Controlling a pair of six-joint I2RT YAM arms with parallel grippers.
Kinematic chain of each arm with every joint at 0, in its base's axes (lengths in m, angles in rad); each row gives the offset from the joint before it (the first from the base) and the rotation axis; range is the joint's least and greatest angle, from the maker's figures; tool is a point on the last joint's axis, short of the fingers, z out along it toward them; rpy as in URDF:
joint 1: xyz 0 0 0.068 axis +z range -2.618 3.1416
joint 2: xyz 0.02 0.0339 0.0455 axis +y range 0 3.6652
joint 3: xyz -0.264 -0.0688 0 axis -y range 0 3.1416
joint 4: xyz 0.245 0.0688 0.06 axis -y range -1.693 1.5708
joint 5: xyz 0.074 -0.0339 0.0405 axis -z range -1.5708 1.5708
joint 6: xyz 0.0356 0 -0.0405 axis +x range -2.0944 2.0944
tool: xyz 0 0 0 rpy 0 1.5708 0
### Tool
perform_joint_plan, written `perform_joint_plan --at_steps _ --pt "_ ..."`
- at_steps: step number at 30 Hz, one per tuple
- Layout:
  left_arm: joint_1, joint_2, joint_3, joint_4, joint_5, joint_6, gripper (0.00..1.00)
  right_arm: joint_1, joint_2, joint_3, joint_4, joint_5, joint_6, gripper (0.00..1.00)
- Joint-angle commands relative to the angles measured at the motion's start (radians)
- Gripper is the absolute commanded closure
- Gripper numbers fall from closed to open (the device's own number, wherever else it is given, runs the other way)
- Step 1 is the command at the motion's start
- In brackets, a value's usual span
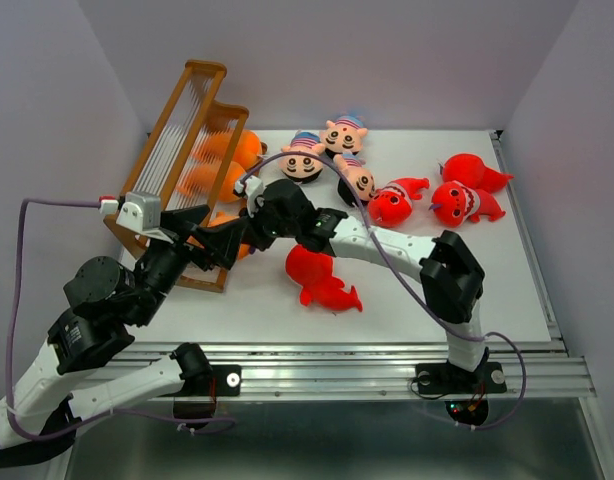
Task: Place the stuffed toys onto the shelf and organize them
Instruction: Place the stuffed toy onto shelf
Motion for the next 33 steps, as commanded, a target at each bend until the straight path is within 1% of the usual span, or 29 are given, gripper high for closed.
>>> perform_joint_plan --at_steps 1,8,13,21,25,27,29,33 --pt "0.003 -0.011 -0.016 0.057 -0.004 -0.014 0.01 -0.011 0.061 0.051 0.155 -0.016 0.044 0.99" --pt "0.005 -0.029 -0.032 0.063 0.003 -0.018 0.01 -0.011 0.158 0.123 0.156 -0.082 0.121 0.99" --pt "0.003 -0.049 -0.052 0.068 0.012 -0.027 0.01 -0.011 0.203 0.166 0.175 -0.099 0.081 0.99" --pt "0.005 -0.072 -0.089 0.073 0.016 -0.035 0.01 -0.011 0.318 0.281 0.230 -0.007 0.006 0.99" --pt "0.005 -0.086 -0.102 0.073 0.016 -0.044 0.01 -0.011 0.365 0.337 0.248 0.036 0.032 0.96" --pt "0.003 -0.097 -0.115 0.077 0.017 -0.050 0.01 -0.011 0.384 0.354 0.259 0.064 0.036 0.91" --pt "0.003 -0.102 -0.126 0.077 0.017 -0.053 0.01 -0.011 0.405 0.369 0.267 0.111 0.050 0.91" --pt "0.005 -0.106 -0.141 0.085 0.013 -0.055 0.01 -0.011 0.433 0.389 0.282 0.133 0.041 0.85"
